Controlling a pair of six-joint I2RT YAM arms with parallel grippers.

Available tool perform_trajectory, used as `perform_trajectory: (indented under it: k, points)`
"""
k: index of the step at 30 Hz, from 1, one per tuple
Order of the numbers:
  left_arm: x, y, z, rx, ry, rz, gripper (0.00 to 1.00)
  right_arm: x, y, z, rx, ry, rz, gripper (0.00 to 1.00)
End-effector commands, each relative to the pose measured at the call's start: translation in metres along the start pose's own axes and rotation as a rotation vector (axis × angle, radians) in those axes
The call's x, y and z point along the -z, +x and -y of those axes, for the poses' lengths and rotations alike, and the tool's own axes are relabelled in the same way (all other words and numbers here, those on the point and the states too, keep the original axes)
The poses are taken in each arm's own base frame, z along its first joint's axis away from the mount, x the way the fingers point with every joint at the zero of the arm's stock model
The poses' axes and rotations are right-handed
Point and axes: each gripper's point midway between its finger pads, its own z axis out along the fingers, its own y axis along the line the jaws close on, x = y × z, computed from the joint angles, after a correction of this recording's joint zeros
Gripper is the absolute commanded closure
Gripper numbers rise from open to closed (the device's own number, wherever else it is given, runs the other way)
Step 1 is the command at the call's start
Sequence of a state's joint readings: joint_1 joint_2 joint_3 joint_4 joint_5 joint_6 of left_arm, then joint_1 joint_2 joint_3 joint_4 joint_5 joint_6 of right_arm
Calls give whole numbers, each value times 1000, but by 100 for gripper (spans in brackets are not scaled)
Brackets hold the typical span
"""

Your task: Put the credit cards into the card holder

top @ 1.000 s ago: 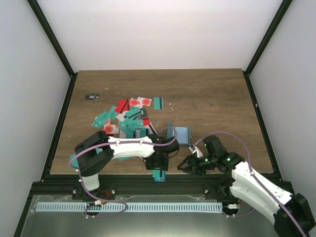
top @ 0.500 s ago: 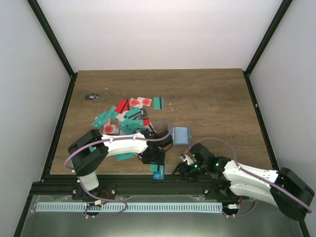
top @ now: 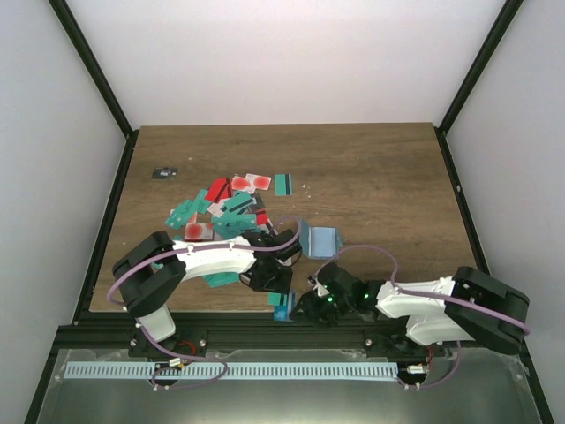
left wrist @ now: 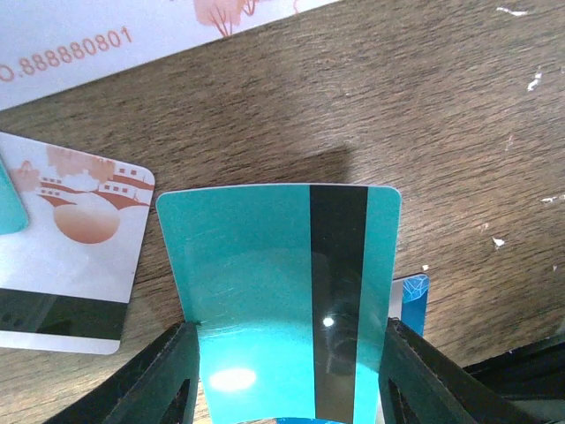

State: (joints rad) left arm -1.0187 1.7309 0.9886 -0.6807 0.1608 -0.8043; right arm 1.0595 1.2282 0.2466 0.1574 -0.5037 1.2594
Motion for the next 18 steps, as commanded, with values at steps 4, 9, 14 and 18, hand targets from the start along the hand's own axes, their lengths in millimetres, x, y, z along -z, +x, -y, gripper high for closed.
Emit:
perform_trajectory:
  k: [4, 9, 14, 18]
  points:
    - [-39, 16, -52, -6, -144, -73, 63, -5, -22, -16, 5, -12, 116, 56]
    - [-41, 19, -55, -3, -133, -86, 64, -9, -25, -13, -3, -11, 139, 59]
    - [-42, 21, -59, 5, -126, -92, 65, -16, -24, -14, -2, -16, 136, 62]
    - [-42, 22, -61, 10, -117, -93, 65, -20, -23, -11, -14, -2, 137, 65]
